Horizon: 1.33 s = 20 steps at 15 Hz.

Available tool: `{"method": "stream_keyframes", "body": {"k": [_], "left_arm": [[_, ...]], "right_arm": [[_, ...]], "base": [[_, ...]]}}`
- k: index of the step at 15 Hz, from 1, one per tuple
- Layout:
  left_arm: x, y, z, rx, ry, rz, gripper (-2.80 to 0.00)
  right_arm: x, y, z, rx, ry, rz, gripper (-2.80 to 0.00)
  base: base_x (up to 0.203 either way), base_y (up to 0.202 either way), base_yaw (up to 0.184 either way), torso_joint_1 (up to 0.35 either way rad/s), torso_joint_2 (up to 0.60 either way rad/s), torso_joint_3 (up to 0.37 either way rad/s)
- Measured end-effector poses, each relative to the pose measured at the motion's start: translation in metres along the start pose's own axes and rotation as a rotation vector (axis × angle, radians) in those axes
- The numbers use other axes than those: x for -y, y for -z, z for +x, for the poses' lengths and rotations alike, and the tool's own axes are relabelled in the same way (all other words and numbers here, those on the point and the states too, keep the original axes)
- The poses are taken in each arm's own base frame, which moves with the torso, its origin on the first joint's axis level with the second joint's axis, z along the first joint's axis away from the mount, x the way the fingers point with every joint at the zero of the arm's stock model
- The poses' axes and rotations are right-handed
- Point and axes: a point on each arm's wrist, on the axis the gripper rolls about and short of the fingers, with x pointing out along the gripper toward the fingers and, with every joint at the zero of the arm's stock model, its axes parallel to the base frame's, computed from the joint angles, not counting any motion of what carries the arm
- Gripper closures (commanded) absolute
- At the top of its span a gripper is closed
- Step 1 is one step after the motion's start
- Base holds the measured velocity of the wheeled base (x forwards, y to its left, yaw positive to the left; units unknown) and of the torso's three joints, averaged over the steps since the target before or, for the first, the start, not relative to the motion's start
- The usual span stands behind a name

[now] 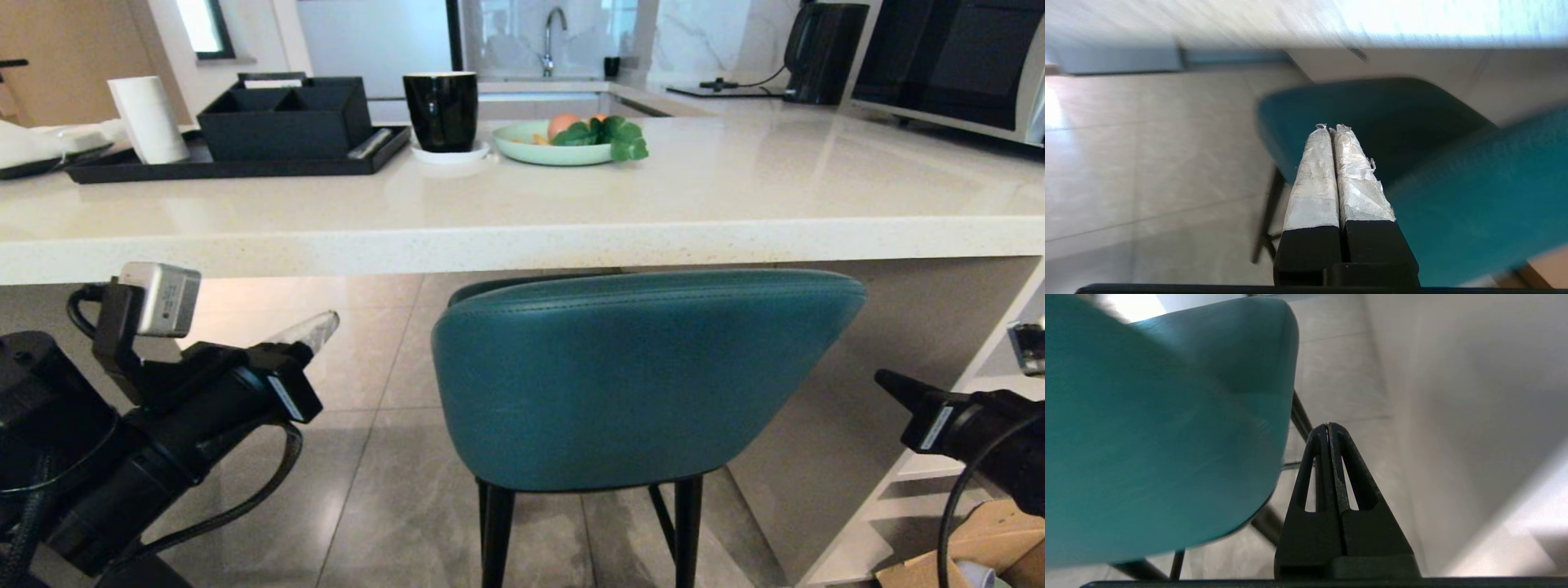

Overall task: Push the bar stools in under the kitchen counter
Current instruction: Pull the blue chair out from under the dining table

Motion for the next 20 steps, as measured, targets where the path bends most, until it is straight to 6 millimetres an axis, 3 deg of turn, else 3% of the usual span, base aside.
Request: {"method": "stream_keyframes", "body": {"k": [3,6,10,14,17,20], "left_arm": [[0.001,0.019,0.013,-0.040,0.029,-0.003,0.00],[0.003,0.042,0.031,-0.051,0.042,-0.001,0.00],[0.010,0.067,0.044,-0.109,0.036,-0.005,0.00],[0.012,0.072,0.058,-0.107,0.035,-0.002,0.00],[0.013,0.076,0.065,-0.106,0.024,-0.001,0.00],[0.010,0.077,0.067,-0.106,0.009,-0.001,0.00]], "right_arm": [[0.032,0.015,0.032,0.029,-0.121,-0.011,0.00],[0.040,0.021,0.065,0.039,-0.220,-0.021,0.00],[0.023,0.020,0.100,0.060,-0.321,-0.013,0.00],[0.013,0.010,0.127,0.121,-0.363,-0.034,0.00],[-0.009,0.011,0.127,0.120,-0.391,-0.036,0.00],[-0.040,0.017,0.112,0.081,-0.460,-0.034,0.00]], "base": [[0.000,0.000,0.000,0.000,0.00,0.000],[0.000,0.000,0.000,0.000,0.00,0.000],[0.000,0.000,0.000,0.000,0.00,0.000],[0.000,0.000,0.000,0.000,0.00,0.000],[0.000,0.000,0.000,0.000,0.00,0.000],[0.000,0.000,0.000,0.000,0.00,0.000]]}}
